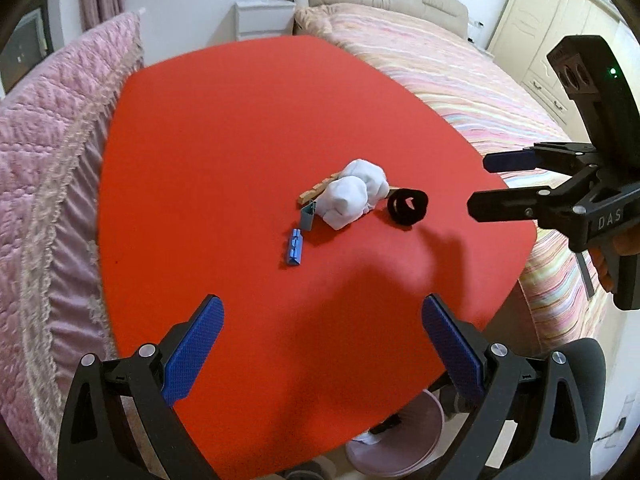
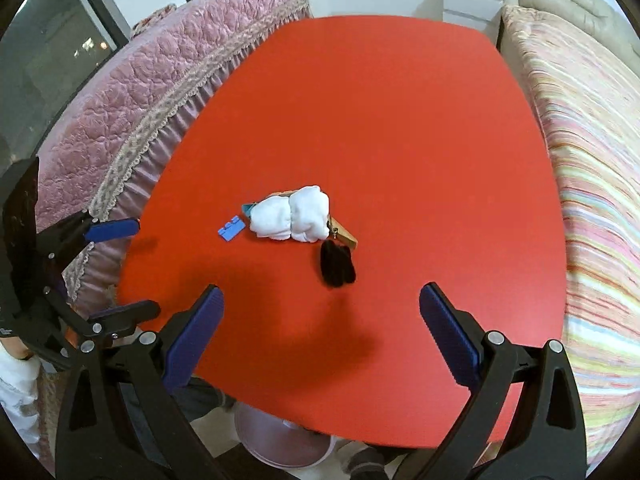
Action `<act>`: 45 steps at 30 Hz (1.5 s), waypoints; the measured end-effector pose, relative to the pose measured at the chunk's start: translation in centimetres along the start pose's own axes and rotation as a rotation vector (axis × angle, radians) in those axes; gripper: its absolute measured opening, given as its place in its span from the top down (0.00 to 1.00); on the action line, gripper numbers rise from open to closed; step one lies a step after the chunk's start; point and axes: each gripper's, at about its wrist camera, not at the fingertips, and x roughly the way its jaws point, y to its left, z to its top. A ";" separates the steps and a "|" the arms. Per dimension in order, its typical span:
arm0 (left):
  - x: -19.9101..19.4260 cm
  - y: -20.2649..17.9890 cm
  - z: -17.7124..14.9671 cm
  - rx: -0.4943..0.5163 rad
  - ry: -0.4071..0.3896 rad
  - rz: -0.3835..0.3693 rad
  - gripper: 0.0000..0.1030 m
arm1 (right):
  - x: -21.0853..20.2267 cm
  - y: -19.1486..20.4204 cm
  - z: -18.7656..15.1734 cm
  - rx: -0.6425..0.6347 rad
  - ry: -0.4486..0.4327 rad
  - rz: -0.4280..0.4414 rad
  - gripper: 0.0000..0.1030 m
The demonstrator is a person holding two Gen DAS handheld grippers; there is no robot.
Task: Collect trash
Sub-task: 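Grasp the blue clip with the left tool while the right tool grasps the black hair tie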
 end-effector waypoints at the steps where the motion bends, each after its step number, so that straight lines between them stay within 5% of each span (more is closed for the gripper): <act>1: 0.4 0.1 0.2 -0.003 0.005 -0.006 0.08 | 0.5 -0.2 0.2 0.000 0.011 0.001 0.06; 7: 2.8 0.6 1.1 -0.018 0.029 -0.027 0.08 | 3.1 -1.1 0.9 0.009 0.061 -0.004 0.08; 16: 5.2 1.1 1.6 -0.023 0.046 -0.015 0.09 | 5.8 -1.8 1.0 0.018 0.106 0.007 0.30; 28: 6.8 1.6 2.3 -0.035 0.049 0.003 0.52 | 6.8 -2.1 1.2 0.014 0.136 0.012 0.58; 33: 6.9 1.5 2.2 -0.045 0.052 0.012 0.90 | 6.8 -1.8 1.2 0.007 0.134 0.006 0.80; 37: 6.8 1.4 2.1 -0.047 0.055 0.016 0.91 | 6.8 -1.8 1.2 0.004 0.127 -0.002 0.88; 45: 5.9 1.3 1.9 -0.047 0.044 0.031 0.91 | 6.1 -2.0 1.0 0.004 0.099 -0.016 0.91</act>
